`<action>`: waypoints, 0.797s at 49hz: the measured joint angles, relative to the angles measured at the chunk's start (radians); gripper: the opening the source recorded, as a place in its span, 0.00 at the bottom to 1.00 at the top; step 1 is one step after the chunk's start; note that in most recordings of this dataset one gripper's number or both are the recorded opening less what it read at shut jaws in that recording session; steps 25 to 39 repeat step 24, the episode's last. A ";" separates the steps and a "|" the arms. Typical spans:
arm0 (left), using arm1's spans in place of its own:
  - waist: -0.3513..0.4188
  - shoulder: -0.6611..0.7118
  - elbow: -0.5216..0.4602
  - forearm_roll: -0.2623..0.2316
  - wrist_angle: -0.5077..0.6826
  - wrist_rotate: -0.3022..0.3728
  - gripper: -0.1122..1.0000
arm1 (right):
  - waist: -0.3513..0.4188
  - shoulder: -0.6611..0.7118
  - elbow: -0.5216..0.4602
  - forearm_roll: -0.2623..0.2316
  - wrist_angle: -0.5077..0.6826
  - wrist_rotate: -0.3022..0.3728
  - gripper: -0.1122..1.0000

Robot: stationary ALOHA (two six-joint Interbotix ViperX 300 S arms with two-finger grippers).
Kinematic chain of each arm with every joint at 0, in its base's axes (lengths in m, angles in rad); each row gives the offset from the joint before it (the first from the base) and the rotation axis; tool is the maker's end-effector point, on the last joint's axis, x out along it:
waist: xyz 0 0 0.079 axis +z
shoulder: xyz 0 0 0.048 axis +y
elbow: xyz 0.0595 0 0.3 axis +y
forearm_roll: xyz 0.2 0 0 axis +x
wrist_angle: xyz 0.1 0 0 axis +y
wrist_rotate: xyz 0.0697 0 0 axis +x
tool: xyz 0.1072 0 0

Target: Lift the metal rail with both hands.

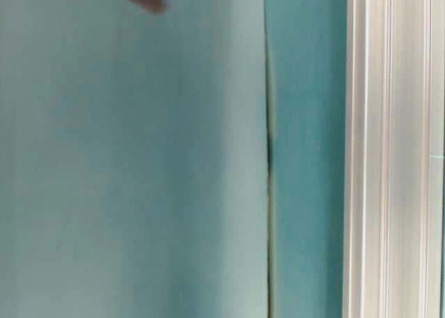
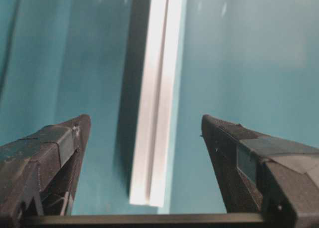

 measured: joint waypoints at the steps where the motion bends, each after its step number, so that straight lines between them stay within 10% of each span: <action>1: 0.000 -0.014 0.002 0.000 -0.008 0.002 0.90 | 0.002 -0.012 0.008 0.000 -0.011 0.000 0.98; 39: 0.021 -0.172 0.012 0.000 -0.074 0.000 0.90 | 0.002 -0.273 0.083 0.000 -0.069 0.000 0.98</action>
